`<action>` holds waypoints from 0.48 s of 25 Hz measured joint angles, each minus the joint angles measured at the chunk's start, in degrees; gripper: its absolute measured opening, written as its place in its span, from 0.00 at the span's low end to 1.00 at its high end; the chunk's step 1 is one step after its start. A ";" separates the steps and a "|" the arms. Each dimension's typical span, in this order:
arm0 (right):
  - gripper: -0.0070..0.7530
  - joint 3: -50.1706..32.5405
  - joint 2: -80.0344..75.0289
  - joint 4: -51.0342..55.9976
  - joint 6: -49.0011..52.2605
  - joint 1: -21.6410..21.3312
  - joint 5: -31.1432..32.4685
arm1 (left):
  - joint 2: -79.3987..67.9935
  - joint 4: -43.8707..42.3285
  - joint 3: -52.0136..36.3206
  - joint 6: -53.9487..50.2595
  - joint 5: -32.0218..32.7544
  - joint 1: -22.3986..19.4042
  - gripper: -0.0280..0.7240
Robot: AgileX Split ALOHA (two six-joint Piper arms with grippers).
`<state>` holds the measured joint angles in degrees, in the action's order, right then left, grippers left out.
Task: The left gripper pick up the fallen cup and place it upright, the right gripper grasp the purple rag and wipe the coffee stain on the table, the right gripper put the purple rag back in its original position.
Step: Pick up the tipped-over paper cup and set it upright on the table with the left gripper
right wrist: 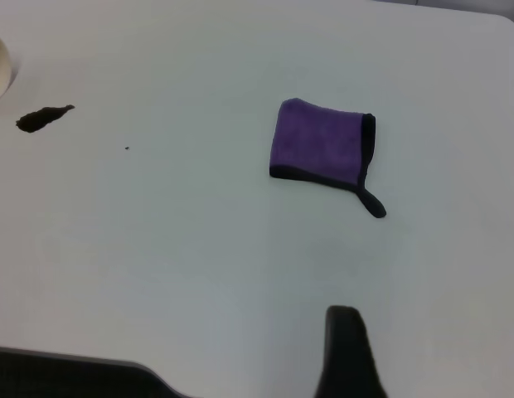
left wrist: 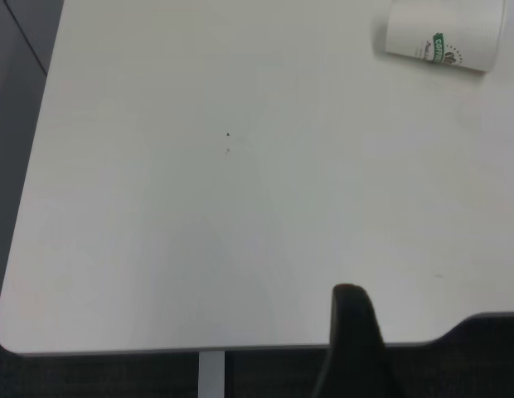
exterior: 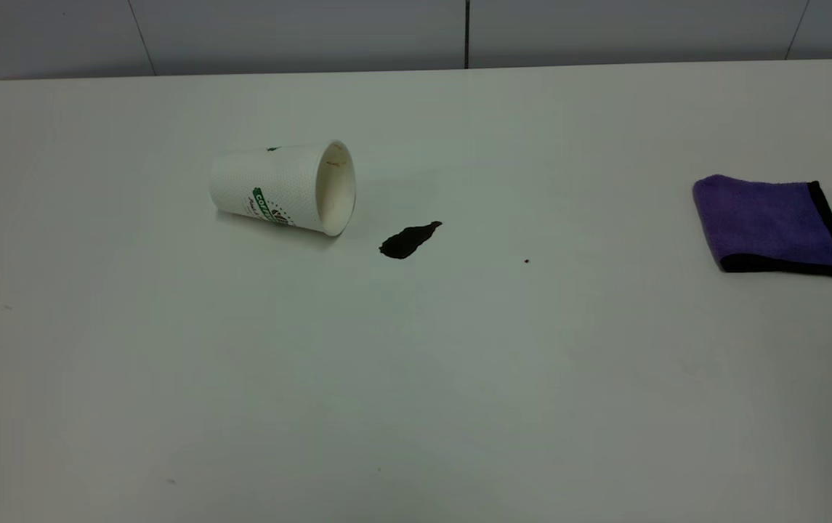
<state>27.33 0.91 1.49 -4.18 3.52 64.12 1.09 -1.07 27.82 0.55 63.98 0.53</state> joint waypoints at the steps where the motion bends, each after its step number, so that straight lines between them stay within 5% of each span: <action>1: 0.73 0.00 0.00 0.00 0.00 0.00 0.00 | 0.00 0.00 0.00 0.00 0.00 0.00 0.75; 12: 0.73 0.00 0.00 0.00 0.00 0.00 0.00 | 0.00 -0.47 0.00 -0.55 0.00 0.00 0.75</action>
<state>27.33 0.91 1.49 -4.18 3.52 64.12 1.09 -1.54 27.82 0.00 63.98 0.53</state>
